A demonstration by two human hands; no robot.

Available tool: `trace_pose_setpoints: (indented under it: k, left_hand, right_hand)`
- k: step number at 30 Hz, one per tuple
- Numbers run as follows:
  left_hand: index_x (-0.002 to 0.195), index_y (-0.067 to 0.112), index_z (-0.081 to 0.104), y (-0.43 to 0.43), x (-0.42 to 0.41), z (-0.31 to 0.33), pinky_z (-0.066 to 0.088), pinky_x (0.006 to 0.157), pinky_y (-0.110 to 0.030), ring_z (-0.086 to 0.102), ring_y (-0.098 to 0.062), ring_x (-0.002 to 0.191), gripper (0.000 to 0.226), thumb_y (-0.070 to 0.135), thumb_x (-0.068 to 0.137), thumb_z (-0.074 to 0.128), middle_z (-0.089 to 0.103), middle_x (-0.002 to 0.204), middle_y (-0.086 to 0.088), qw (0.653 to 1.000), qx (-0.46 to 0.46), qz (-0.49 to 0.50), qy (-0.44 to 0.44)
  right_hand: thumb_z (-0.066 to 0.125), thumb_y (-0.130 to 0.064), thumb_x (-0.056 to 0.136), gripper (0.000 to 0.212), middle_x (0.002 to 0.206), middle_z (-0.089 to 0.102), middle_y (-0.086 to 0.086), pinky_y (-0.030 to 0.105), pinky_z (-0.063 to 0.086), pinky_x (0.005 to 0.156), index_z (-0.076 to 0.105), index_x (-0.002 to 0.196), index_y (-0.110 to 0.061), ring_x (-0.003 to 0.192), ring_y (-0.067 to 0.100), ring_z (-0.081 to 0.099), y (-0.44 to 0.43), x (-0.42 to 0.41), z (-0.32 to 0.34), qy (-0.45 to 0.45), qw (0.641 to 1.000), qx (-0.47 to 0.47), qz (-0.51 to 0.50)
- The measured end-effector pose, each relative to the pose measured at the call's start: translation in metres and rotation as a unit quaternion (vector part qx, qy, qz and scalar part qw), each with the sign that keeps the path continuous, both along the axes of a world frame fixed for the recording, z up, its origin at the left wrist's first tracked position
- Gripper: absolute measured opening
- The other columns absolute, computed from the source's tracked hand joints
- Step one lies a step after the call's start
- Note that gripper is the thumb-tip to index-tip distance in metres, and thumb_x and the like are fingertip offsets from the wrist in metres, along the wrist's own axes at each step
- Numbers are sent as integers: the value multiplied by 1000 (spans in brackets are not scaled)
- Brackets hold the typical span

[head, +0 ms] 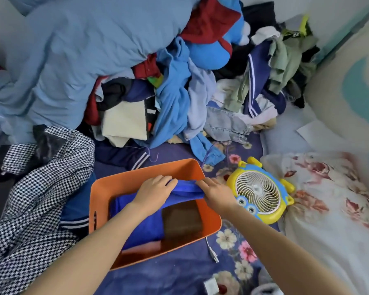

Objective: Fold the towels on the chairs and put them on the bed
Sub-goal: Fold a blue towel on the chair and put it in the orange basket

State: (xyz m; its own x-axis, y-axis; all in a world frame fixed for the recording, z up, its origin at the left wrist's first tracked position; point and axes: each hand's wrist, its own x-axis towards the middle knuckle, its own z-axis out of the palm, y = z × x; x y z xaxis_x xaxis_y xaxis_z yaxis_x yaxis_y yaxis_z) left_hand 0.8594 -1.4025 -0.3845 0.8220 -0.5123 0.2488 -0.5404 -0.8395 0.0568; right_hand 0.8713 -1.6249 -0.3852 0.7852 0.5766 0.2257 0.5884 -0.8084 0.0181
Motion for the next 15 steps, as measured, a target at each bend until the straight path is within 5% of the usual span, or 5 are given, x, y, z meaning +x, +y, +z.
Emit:
trace_pose_setpoints:
  k: [4, 7, 9, 12, 15]
  left_hand:
    - [105, 7, 53, -5, 1, -43, 55, 57, -28, 69, -26, 72, 43, 0, 62, 55, 72, 92, -14, 998, -17, 29, -57]
    - [101, 6, 67, -8, -7, -85, 56, 56, -29, 70, -25, 72, 54, -2, 49, 77, 72, 94, -16, 999, 4, 48, 6]
    - [93, 7, 73, -10, -9, -100, 54, 52, -27, 70, -23, 70, 60, 1, 35, 87, 73, 92, -14, 996, 22, 63, 61]
    - [93, 6, 73, -9, -4, -105, 53, 50, -27, 70, -24, 67, 38, -2, 56, 66, 73, 92, -15, 994, 23, 70, 78]
    - [94, 4, 73, -2, 9, -99, 55, 53, -28, 70, -25, 70, 38, -4, 58, 62, 72, 94, -17, 997, -2, 69, 22]
  right_hand:
    - [43, -10, 65, 31, 75, 66, 3, 22, 48, 53, 47, 95, -14, 61, 23, 62, 4, 20, -27, -58, 998, 2, 32]
    - [36, -7, 67, 28, 69, 64, 5, 25, 50, 53, 45, 93, -11, 57, 23, 61, 9, 31, -54, -65, 994, -25, 87]
    - [40, -7, 66, 25, 65, 63, 3, 24, 50, 50, 44, 91, -11, 55, 22, 60, 12, 33, -69, -50, 992, -50, 105]
    - [62, -7, 50, 44, 65, 62, 2, 24, 48, 49, 47, 92, -12, 53, 22, 59, 12, 35, -81, -28, 992, -67, 108]
    - [51, -7, 60, 35, 70, 65, 4, 25, 48, 50, 47, 94, -10, 56, 23, 61, 15, 39, -75, -51, 995, -44, 74]
